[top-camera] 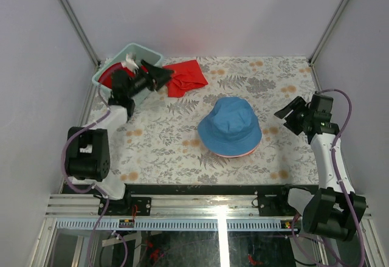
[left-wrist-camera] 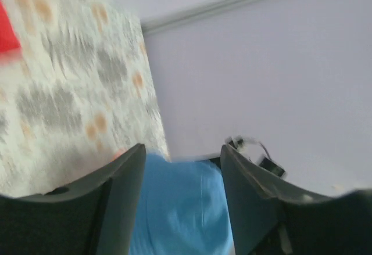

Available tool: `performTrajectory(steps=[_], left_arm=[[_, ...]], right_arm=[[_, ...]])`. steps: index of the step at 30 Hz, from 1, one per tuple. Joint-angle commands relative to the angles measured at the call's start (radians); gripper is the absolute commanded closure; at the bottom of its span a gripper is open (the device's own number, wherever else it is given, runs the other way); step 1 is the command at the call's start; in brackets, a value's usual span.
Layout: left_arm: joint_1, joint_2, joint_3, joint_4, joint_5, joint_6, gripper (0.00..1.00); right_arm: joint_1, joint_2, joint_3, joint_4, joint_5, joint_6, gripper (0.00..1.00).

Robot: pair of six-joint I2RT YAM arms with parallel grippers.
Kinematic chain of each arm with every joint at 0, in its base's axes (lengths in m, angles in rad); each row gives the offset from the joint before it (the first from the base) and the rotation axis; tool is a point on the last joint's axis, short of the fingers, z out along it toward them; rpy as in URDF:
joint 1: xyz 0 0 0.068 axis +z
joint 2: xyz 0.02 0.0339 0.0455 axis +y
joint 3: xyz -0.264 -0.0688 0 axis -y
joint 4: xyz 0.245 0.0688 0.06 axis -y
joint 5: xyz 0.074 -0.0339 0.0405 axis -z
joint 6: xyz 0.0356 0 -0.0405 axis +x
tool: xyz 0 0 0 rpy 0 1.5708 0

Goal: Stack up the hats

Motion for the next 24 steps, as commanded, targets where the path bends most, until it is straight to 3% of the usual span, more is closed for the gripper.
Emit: performTrajectory(steps=[1,3,9,12,19,24], left_arm=[[0.062,-0.034,0.398,-0.771,-0.103,0.501,0.42],[0.100,0.012,0.502,-0.850,-0.117,0.525,0.40],[0.169,0.075,0.622,-0.873,-0.147,0.527,0.37],[0.202,0.102,0.695,-0.962,-0.242,0.607,0.29],[0.228,0.303,1.047,-1.300,-0.602,0.859,0.12],[0.231,0.426,1.165,-1.396,-0.801,0.983,0.01]], right_arm=[[-0.003,0.023,0.084,0.009,0.051,-0.032,0.31],[-0.003,0.038,0.101,0.019,0.049,-0.036,0.28],[-0.003,0.101,0.141,0.046,0.023,-0.053,0.25],[-0.002,0.134,0.162,0.067,0.000,-0.058,0.24],[-0.003,0.178,0.160,0.117,-0.050,-0.062,0.20],[-0.003,0.201,0.136,0.164,-0.081,-0.051,0.18]])
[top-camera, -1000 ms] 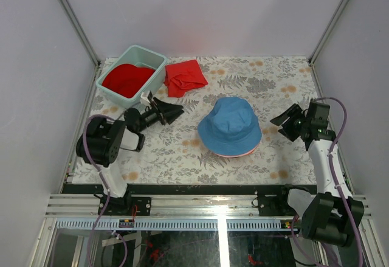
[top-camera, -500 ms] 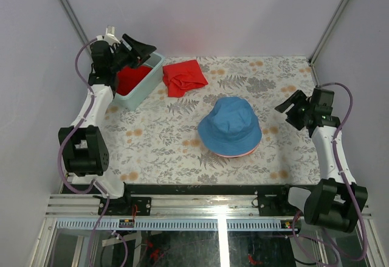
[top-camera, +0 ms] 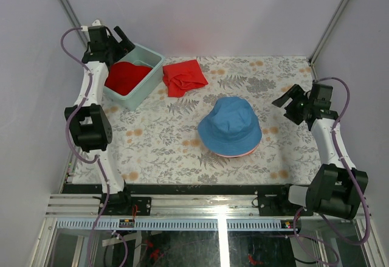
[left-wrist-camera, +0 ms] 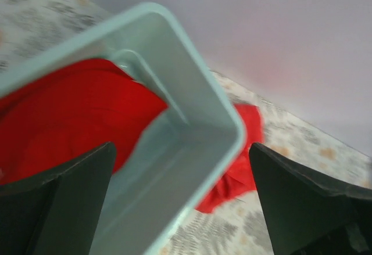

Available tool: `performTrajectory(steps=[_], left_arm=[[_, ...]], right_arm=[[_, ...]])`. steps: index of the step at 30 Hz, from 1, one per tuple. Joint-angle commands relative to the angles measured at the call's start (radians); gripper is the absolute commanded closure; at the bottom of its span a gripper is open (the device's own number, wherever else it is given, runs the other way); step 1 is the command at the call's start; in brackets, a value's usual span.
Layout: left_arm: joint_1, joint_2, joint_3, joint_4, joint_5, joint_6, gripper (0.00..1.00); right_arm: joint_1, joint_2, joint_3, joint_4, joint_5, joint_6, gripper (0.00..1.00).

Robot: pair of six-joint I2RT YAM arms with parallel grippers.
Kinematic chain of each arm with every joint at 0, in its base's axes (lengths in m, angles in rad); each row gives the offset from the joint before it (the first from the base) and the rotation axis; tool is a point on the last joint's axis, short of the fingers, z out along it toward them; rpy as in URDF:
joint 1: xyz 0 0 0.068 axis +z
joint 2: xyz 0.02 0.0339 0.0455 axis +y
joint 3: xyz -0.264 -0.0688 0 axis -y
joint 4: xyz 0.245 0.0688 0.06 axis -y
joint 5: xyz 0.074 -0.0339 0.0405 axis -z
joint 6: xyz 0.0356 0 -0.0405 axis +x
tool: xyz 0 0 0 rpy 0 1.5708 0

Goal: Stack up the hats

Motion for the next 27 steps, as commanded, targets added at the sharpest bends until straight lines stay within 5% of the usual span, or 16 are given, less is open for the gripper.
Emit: performTrajectory(steps=[1,7,27], left_arm=[[0.003,0.102,0.086,-0.162,-0.243,0.182,0.00],[-0.017,0.235,0.204,-0.286,-0.218,0.273,0.00],[-0.093,0.535,0.391,-0.487,-0.469,0.261,0.00]], right_arm=[[-0.003,0.016,0.006,0.082,-0.048,-0.008,0.17],[-0.003,0.067,0.004,0.100,-0.051,-0.010,0.16],[-0.003,0.102,0.055,0.102,-0.077,-0.009,0.15]])
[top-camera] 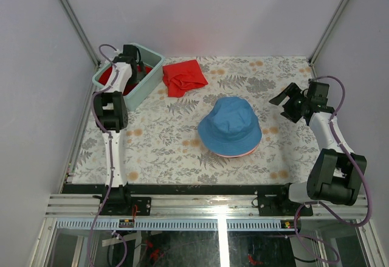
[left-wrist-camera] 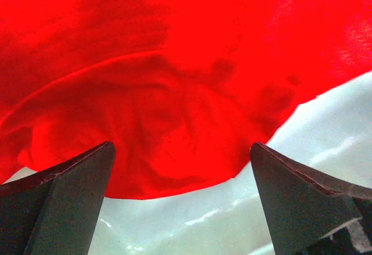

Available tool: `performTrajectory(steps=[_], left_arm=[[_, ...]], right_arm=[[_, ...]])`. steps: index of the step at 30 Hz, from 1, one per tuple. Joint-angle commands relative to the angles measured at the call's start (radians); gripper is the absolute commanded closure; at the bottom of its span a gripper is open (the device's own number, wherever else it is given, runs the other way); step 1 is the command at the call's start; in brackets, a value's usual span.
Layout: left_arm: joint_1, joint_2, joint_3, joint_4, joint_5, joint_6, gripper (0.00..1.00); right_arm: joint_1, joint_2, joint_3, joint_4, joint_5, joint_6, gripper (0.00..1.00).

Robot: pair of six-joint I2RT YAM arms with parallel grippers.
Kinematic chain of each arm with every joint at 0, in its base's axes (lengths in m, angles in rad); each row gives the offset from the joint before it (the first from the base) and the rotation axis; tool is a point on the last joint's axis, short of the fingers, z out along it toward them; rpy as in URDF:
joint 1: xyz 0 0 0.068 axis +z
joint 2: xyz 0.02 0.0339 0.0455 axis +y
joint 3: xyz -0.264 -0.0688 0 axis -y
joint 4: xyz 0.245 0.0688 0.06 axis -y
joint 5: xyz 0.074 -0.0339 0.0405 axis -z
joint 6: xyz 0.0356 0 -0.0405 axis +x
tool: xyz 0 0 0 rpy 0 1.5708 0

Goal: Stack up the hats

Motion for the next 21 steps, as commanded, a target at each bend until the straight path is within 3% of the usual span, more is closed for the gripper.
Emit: performTrajectory(steps=[1,4,6,7,9,11,21], left_arm=[[-0.005,0.047,0.039,-0.046,-0.093,-0.001,0.00],[-0.003,0.066,0.043,-0.043,-0.115,-0.005,0.02],[0.000,0.077,0.050,-0.044,-0.126,-0.003,0.12],[0.002,0.082,0.052,-0.043,-0.123,-0.003,0.27],[0.004,0.072,0.052,-0.036,-0.125,-0.003,0.75],[0.005,0.046,0.046,-0.020,-0.124,-0.001,0.98],[0.024,-0.286,0.025,0.057,0.105,-0.091,1.00]], right_arm=[[-0.003,-0.024,0.035,0.027,-0.020,-0.010,0.15],[-0.002,-0.031,0.037,0.029,-0.022,-0.010,0.15],[-0.002,-0.034,0.038,0.028,-0.024,-0.009,0.15],[-0.003,-0.038,0.036,0.028,-0.026,-0.010,0.15],[-0.003,-0.042,0.033,0.029,-0.029,-0.007,0.15],[-0.003,-0.042,0.033,0.026,-0.034,-0.010,0.15],[-0.002,-0.038,0.052,0.039,-0.053,0.008,0.16]])
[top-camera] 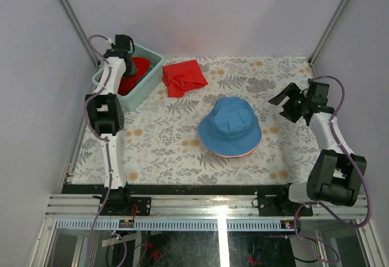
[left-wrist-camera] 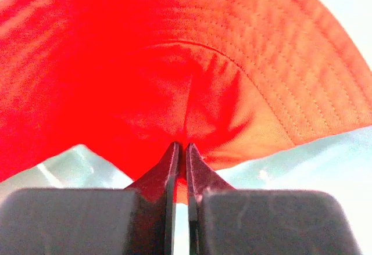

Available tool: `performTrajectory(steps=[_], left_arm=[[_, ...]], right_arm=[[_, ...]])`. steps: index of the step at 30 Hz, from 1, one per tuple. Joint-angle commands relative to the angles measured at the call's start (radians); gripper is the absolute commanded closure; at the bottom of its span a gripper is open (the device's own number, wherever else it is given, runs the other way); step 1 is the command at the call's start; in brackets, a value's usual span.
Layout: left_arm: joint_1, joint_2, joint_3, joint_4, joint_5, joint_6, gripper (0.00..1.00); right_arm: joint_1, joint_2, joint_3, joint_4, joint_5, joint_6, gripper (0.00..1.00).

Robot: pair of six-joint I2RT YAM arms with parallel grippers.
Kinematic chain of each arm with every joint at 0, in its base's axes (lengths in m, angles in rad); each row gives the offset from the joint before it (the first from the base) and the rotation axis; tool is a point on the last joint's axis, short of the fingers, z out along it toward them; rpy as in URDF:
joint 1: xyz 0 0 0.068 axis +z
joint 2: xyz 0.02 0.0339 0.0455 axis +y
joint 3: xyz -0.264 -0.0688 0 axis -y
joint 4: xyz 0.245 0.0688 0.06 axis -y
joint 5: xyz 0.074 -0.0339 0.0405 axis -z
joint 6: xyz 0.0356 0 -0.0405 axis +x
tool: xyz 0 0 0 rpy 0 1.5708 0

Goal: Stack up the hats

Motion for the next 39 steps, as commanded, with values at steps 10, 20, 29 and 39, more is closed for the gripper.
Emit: performTrajectory(steps=[10,20,29,39], left_arm=[[0.042,-0.423,-0.046,0.097,0.499,-0.233,1.00],[0.046,-0.664,-0.280,0.498,0.937,-0.684,1.00],[-0.019,-0.858,-0.625,1.162,1.115,-1.322,1.00],[-0.223,-0.896,-0.679,1.599,1.005,-1.824,1.00]], right_arm=[[-0.002,-0.063,0.100,0.084,-0.085,0.034,0.18],[0.041,-0.121,0.193,0.237,-0.183,0.111,0.18],[0.180,-0.100,0.278,0.554,-0.470,0.233,0.17],[0.258,0.105,0.280,1.460,-0.535,1.000,0.16]])
